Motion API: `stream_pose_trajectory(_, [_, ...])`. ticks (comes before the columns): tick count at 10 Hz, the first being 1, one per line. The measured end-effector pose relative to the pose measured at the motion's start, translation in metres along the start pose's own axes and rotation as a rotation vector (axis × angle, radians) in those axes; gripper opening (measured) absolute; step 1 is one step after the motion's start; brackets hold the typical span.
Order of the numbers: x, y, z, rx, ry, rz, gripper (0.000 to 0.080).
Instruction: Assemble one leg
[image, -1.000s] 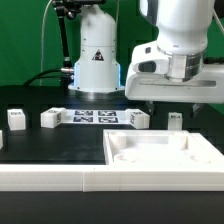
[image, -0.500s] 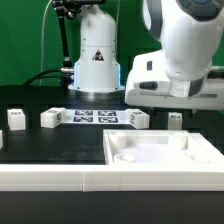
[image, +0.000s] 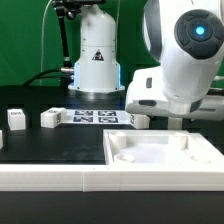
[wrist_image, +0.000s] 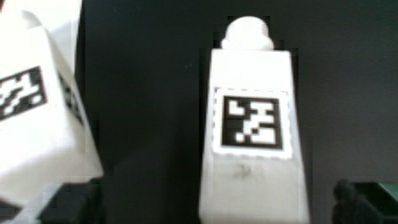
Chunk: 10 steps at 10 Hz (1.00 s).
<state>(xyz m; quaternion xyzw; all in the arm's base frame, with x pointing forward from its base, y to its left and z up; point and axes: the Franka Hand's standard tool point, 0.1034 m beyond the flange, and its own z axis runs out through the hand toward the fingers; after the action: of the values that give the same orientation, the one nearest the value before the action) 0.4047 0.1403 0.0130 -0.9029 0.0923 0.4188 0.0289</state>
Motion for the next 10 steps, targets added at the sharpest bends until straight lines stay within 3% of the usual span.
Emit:
stream_pose_trajectory(3, [-0.002,-0.001,0.014,-0.011,-0.003,0.009,0.0649])
stream_pose_trajectory(6, [-0.003,-0.003,0.015,-0.015,-0.001,0.01,0.0621])
stream_pose_trajectory(8, [-0.003,-0.003,0.015,-0.015,-0.002,0.009,0.0288])
stream_pose_trajectory(10, [-0.003,-0.003,0.015,-0.015,-0.002,0.009,0.0291])
